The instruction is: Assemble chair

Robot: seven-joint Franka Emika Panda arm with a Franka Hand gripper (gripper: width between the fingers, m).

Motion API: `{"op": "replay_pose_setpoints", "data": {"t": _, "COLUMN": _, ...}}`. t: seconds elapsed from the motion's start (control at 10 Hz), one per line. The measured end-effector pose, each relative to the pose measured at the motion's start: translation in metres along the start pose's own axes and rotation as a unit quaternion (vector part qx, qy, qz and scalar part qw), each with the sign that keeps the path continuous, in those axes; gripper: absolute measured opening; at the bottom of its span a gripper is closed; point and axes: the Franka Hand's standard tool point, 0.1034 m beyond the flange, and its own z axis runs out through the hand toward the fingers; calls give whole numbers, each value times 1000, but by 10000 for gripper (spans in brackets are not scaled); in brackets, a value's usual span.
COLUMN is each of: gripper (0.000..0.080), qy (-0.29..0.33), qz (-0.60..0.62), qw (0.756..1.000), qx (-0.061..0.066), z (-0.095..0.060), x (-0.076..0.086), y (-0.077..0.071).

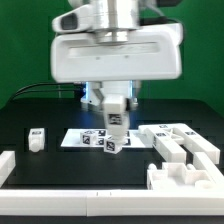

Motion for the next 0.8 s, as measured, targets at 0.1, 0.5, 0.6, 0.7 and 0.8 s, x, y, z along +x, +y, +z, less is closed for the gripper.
{"op": "replay_pose_setpoints", "data": {"t": 0.1, "gripper": 284, "qy": 41, "qz": 4, "qw": 999, "qx": 10, "z": 5, "x": 5, "y": -28}}
{"op": "replay_pose_setpoints", "data": {"t": 0.5, "gripper": 284, "qy": 71, "qz": -6, "qw": 997, "qx": 16, "z": 11, "x": 1, "y": -45}}
{"op": "replay_pose_setpoints", "data": {"t": 0.6, "gripper": 284, "qy": 71, "qz": -7, "qw": 997, "qx": 16, "z": 11, "x": 1, "y": -45}}
{"op": "replay_pose_setpoints", "data": {"t": 0.7, "gripper": 284, "qy": 69, "qz": -16, "qw": 997, "qx": 15, "z": 13, "x": 0, "y": -48}}
{"op": "replay_pose_setpoints", "data": {"t": 0.8, "gripper": 284, "qy": 63, "qz": -67, "qw": 996, "qx": 11, "z": 19, "x": 0, "y": -68}}
